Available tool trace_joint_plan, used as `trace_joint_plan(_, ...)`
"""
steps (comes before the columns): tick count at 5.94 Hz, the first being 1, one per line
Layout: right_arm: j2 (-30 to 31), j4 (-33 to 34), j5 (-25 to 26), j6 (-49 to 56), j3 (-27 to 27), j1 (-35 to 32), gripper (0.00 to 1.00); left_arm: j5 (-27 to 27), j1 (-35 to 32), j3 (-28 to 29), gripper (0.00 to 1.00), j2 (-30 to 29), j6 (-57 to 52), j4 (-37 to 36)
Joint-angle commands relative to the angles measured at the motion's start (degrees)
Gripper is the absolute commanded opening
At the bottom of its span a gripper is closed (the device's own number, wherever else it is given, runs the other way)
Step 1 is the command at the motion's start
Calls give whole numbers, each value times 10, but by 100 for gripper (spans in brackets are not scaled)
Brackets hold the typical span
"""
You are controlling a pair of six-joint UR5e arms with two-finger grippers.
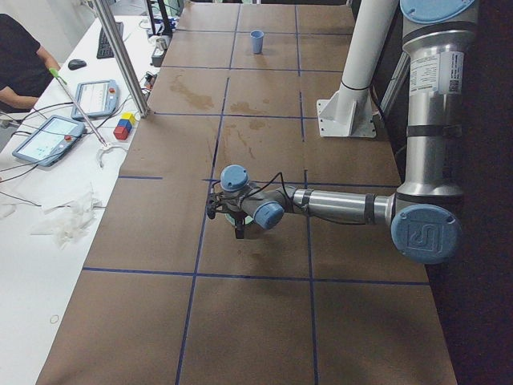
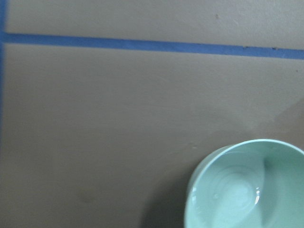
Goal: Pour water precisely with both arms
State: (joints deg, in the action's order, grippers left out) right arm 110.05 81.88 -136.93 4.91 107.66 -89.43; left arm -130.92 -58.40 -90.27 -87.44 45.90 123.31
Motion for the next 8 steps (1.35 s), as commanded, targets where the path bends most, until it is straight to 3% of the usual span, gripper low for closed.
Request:
trace_joint_plan(1, 0, -2, 2, 2, -1, 0, 100, 2, 28, 14, 84, -4, 9, 5)
trace_joint_plan(2, 1, -2, 2, 1, -2, 0, 100, 5, 29, 15, 22, -4, 8, 6)
trace_joint_plan(3, 2, -2, 2, 1, -2, 0, 100, 4, 29, 17, 0, -5, 8, 6)
trace_joint_plan(5, 2, -2, 2, 0, -3, 0, 100, -1, 29, 2, 0, -34, 33, 6)
trace_joint_plan(6, 3, -2, 1, 0, -3, 0, 100, -2, 29, -9, 0, -91, 82, -2)
trace_joint_plan(8, 3, -2, 0, 0, -3, 0, 100, -2, 95, -23, 0, -180, 163, -10)
